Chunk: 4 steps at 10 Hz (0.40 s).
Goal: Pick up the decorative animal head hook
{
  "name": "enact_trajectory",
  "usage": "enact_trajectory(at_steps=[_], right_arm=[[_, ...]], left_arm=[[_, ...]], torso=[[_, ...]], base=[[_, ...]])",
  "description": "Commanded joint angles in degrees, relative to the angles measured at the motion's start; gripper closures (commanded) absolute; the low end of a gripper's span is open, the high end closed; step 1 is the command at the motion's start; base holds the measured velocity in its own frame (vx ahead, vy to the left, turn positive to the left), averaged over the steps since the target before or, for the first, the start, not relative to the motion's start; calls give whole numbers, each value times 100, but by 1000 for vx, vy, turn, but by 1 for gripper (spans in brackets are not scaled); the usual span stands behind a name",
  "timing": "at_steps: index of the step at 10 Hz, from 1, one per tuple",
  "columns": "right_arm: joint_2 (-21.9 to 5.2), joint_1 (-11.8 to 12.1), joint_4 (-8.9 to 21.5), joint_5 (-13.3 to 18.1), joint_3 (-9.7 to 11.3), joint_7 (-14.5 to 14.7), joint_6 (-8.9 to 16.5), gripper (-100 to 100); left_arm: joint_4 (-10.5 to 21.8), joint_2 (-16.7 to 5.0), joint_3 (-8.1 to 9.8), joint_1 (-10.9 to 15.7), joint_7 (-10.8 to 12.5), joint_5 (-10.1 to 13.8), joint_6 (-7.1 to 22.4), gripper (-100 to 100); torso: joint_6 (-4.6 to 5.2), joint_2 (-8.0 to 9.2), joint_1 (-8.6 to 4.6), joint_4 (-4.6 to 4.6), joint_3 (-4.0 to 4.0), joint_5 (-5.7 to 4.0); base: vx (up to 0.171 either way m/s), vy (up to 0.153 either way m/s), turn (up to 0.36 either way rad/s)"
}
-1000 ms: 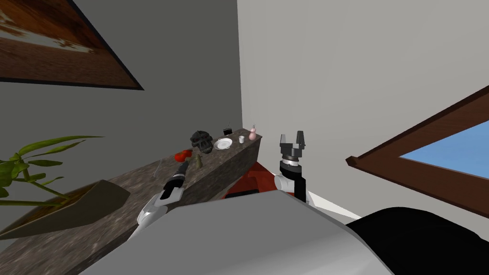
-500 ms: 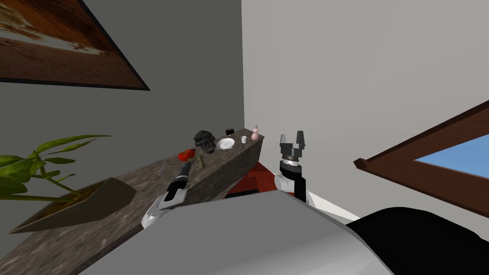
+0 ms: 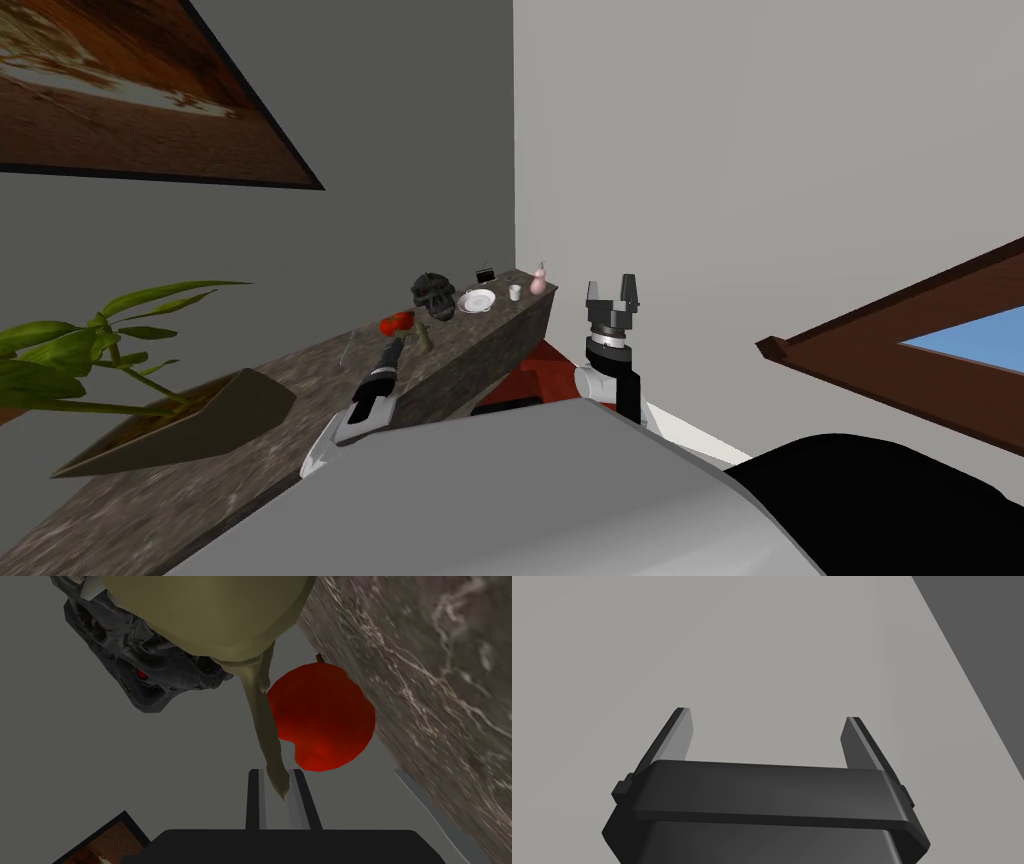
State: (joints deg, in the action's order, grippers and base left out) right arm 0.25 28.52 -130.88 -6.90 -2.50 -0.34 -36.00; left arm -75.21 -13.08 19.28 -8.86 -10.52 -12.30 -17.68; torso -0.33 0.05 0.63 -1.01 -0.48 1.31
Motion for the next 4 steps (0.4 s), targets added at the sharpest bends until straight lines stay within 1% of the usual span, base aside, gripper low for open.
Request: enact_trajectory(at_steps=[1,2,3,4], right_arm=[[0,0,0,0,0,0,0,0],[0,0,0,0,0,0,0,0],[0,0,0,0,0,0,0,0],[1,-1,0,0,1,0,0,0]], left_arm=[[-286,134,37,-77,-27,-93,135,100],[-484,134,37,-77,-27,-93,135,100],[-355,139,38,-95,-29,-86,124,100],[-376,140,41,-89,-32,-87,116,0]], torso=[[0,0,0,0,0,0],[4,1,-2,5,3,-4],[10,3,-19,8,5,-10],[9,4,-27,5,4,-9]], base=[[12,67,43],[4,28,2],[3,10,-5],[0,0,0]])
